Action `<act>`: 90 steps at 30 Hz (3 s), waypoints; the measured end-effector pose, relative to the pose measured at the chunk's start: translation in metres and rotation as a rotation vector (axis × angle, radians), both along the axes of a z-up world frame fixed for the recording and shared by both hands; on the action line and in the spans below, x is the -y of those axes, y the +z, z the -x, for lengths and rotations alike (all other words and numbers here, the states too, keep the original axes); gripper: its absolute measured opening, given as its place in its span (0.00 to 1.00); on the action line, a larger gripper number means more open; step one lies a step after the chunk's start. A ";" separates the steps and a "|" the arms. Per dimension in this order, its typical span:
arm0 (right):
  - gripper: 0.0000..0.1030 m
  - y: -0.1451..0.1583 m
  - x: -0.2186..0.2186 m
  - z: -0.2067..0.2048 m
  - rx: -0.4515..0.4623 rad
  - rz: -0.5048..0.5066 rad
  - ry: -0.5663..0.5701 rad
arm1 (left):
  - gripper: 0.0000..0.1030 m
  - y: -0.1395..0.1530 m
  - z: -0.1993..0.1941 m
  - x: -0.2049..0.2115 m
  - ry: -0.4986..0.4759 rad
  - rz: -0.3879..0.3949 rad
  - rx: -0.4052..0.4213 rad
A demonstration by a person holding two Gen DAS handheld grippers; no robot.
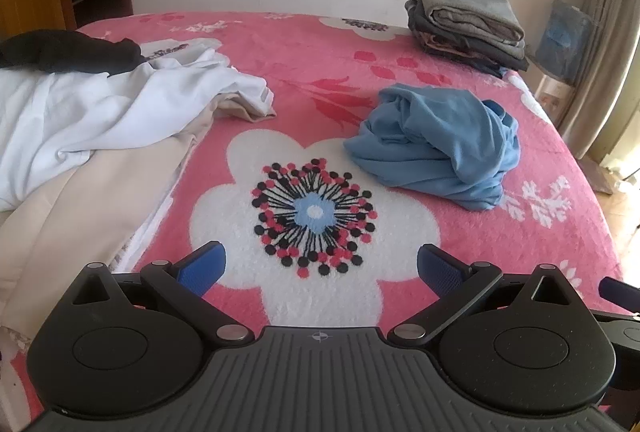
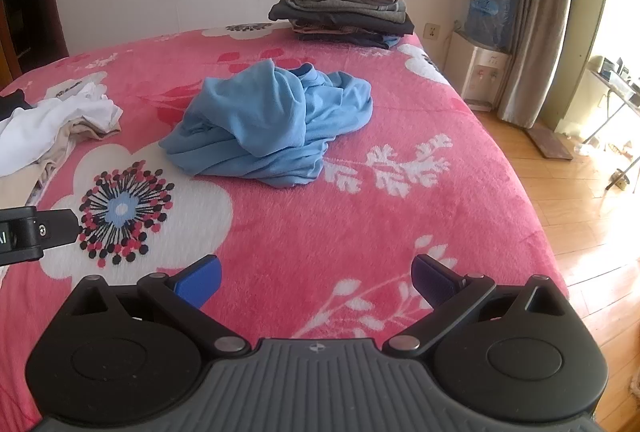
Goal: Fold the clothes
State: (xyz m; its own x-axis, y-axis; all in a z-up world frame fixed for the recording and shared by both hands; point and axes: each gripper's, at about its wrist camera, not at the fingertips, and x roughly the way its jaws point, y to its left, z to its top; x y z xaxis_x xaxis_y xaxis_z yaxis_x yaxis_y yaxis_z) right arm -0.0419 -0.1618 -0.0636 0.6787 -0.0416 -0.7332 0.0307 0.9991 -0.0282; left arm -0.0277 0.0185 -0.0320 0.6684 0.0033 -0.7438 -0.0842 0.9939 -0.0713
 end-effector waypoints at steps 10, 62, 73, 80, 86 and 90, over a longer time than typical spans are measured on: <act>1.00 0.000 0.000 0.000 0.000 0.003 0.001 | 1.00 -0.003 0.001 0.003 -0.024 0.003 -0.025; 0.99 0.016 0.082 -0.082 0.203 -0.180 -0.074 | 1.00 -0.026 -0.121 0.019 -0.124 0.185 0.230; 0.69 -0.003 0.064 -0.198 0.187 -0.203 0.003 | 1.00 -0.066 -0.204 0.043 -0.169 0.140 0.169; 0.13 -0.036 0.056 -0.206 0.082 -0.316 -0.024 | 0.68 -0.070 -0.199 0.041 -0.180 0.200 0.167; 0.03 -0.012 0.065 -0.167 0.167 -0.364 -0.025 | 0.21 -0.058 -0.172 0.036 -0.233 0.221 0.193; 0.03 0.012 0.067 -0.130 0.228 -0.386 -0.006 | 0.07 -0.044 -0.140 0.027 -0.261 0.226 0.230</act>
